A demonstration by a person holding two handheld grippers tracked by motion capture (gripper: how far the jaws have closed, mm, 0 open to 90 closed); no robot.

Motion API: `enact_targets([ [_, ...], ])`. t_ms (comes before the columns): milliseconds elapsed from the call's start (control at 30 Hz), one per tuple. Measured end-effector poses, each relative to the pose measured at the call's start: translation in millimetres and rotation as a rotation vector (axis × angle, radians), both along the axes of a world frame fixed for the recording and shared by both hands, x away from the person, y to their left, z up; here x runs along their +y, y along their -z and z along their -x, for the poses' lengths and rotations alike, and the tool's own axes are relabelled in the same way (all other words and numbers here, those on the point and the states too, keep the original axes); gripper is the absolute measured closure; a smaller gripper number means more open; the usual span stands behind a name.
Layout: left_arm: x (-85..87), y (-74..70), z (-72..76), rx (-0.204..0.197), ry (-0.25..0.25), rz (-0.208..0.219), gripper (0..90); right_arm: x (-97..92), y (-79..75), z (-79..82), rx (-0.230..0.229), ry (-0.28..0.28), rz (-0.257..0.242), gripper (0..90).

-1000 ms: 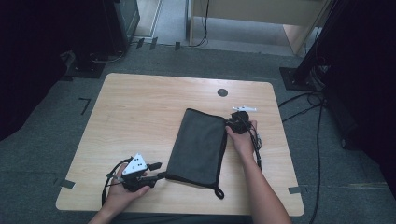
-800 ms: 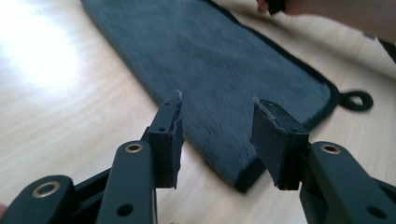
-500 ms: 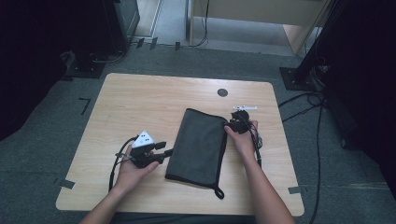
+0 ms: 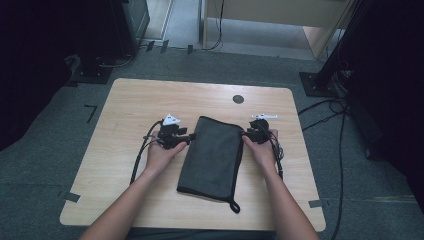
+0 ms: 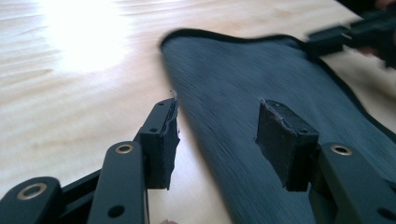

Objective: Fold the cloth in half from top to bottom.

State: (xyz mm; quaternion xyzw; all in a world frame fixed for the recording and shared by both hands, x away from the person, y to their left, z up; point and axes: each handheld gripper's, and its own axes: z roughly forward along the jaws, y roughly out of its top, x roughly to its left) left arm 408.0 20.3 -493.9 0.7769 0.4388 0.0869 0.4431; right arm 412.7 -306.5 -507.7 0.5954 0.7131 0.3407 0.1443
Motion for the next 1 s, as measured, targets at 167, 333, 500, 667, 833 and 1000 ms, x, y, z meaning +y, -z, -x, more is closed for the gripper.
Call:
enact_targets([
  [167, -16.1, 7.6, -32.4, 0.008, -0.04, -0.04, 52.7, -3.3, 0.4, 1.9, -0.001, -0.007, -0.005, 62.1],
  [333, -28.2, 10.3, -57.7, 0.002, -0.066, -0.069, 53.3, -6.4, 1.1, 1.2, -0.004, -0.022, -0.016, 63.5],
  [500, -46.4, 15.5, -73.5, 0.009, -0.055, -0.13, 55.3, -6.8, 0.8, 0.4, -0.001, -0.025, -0.017, 64.4],
  [667, -57.0, 19.1, -73.1, -0.029, -0.045, -0.223, 56.0, -5.0, -0.6, -2.5, 0.017, -0.032, -0.012, 67.5],
  [833, -59.5, 18.1, -68.1, -0.032, -0.034, -0.224, 72.2, 2.7, -1.4, -1.0, 0.02, -0.057, 0.014, 74.5],
  [1000, -52.2, 13.6, -68.1, -0.012, -0.021, -0.235, 85.9, 7.2, -2.4, -4.3, 0.029, -0.047, 0.017, 86.3],
])
